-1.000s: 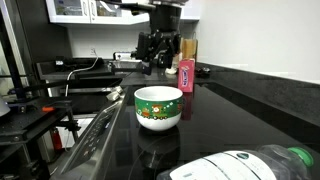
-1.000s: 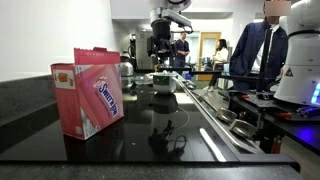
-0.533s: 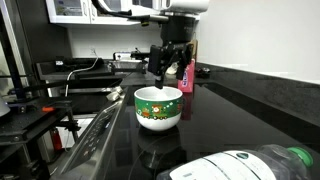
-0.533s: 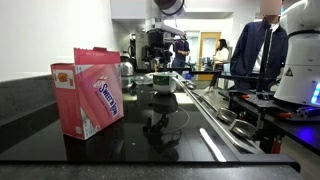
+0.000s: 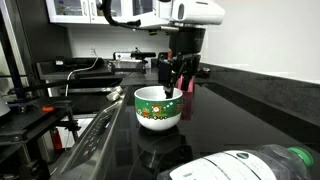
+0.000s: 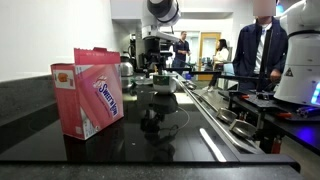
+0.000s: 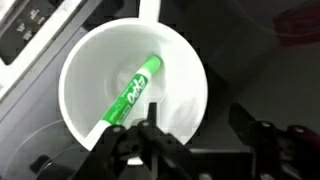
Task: Move the mug cup to the left
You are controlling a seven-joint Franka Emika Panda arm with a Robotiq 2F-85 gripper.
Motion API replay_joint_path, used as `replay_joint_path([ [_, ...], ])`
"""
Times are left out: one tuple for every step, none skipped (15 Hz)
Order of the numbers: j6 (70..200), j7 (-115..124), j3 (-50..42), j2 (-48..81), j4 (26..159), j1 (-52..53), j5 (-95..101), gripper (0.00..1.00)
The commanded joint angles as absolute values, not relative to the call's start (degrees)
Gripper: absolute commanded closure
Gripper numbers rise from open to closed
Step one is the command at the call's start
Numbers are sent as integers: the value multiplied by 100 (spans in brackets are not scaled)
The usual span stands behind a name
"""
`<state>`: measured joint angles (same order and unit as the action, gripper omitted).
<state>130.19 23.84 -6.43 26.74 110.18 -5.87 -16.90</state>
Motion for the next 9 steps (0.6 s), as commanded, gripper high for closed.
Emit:
replay_joint_path([
  [12792, 2259, -652, 2867, 10711, -570, -1617, 52],
  [12743, 2282, -668, 2907, 10652, -547, -1561, 60],
  [12705, 2283, -672, 2930, 10614, -537, -1527, 64],
  [12671, 2336, -704, 2953, 10580, -498, -1433, 74],
  [12607, 2340, -707, 2971, 10541, -496, -1390, 83],
  [12549, 2316, -705, 2981, 10513, -500, -1334, 90],
  [12491, 2317, -713, 2992, 10488, -498, -1269, 98],
  [12446, 2340, -724, 2997, 10471, -489, -1230, 100],
  [12412, 2325, -720, 3001, 10455, -496, -1202, 100],
])
